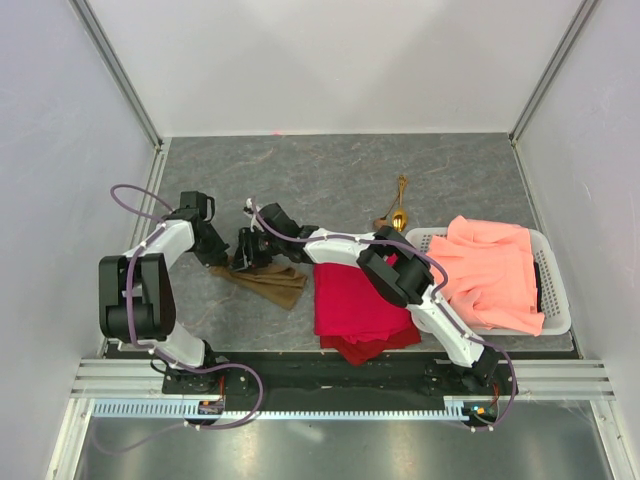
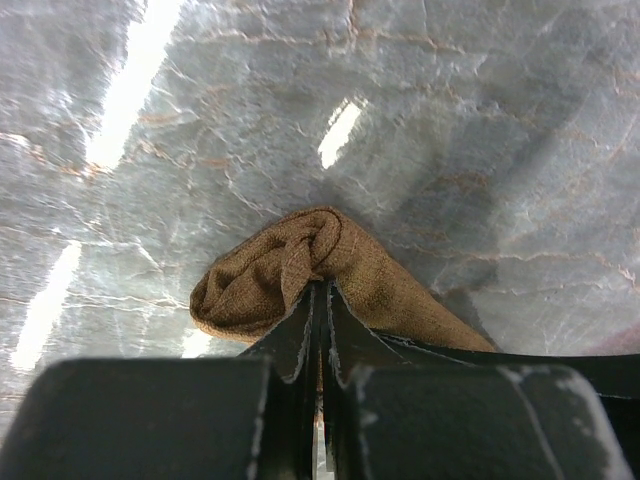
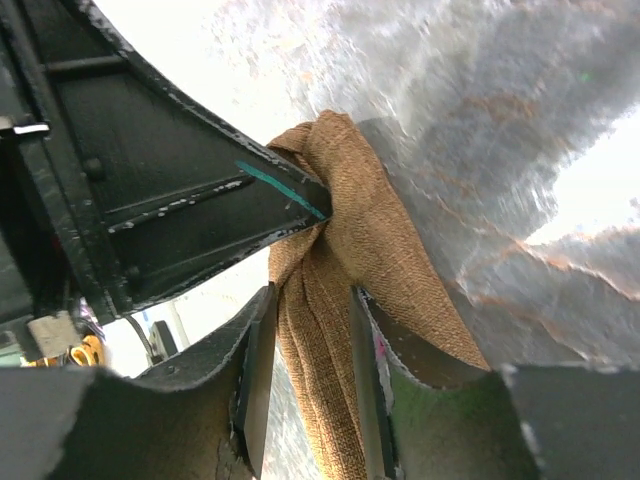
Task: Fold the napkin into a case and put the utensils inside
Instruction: Grasp the top corner of the smaller rectangle folded napkin from the folded napkin.
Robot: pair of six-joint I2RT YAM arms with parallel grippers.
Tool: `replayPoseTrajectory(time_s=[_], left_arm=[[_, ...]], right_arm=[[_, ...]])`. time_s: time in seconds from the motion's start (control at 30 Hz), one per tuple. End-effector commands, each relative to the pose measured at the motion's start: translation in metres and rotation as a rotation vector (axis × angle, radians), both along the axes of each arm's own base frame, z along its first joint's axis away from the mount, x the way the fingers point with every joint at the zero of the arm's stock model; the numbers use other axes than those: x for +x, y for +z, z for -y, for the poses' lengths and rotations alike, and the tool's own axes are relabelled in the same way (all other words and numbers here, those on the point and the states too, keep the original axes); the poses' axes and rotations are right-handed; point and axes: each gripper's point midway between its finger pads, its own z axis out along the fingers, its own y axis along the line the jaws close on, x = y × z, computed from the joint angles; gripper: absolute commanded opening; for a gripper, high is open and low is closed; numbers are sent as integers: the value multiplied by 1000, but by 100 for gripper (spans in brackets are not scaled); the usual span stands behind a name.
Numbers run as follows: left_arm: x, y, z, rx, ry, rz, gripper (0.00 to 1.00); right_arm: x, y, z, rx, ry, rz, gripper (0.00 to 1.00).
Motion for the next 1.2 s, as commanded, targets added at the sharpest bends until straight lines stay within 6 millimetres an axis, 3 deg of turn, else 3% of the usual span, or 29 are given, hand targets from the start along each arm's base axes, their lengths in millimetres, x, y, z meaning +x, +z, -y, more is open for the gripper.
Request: replayPoseTrajectory(time_s=[0.0,0.13,0.27,0.37,0.5,0.63,0.7,0.8,0.93,1.0,1.07,1.13,1.17], left_arm=[[-7,4,9,-37,-13,15,2],[-9,6,12,-55,-25,24,2],[-10,12,15,-65,-30,43,2],[-10,17,16,-75,-33,57,2],[-7,16,18,-87,-24,55,2],[-6,1,17,-85,-11,17,2],[-3,-6,17,-90,-14,5,2],[5,2,24,-119,-51,40,2],[19,40,23,-107,-64,172,25],[22,62,21,-99,-63,231,31],[13,71,22,-99,-61,231,48],[4,83,20,-92,-35,256,59],[-7,80,20,-91,-19,224,59]], right_arm=[[5,16,14,-18,-2,25,43],[13,20,17,-4,0,22,39],[14,16,18,0,1,8,20],[4,7,16,18,10,-27,12],[-14,-14,16,2,17,-69,7],[-24,-27,14,0,19,-88,5],[-22,-26,15,-1,14,-74,5],[-14,-17,16,-7,11,-43,5],[-8,-6,17,5,-5,-33,5],[-6,-1,17,13,-9,-33,6],[-5,5,16,22,-6,-28,7],[-4,11,16,27,-5,-21,8],[-3,14,17,27,-5,-16,8]])
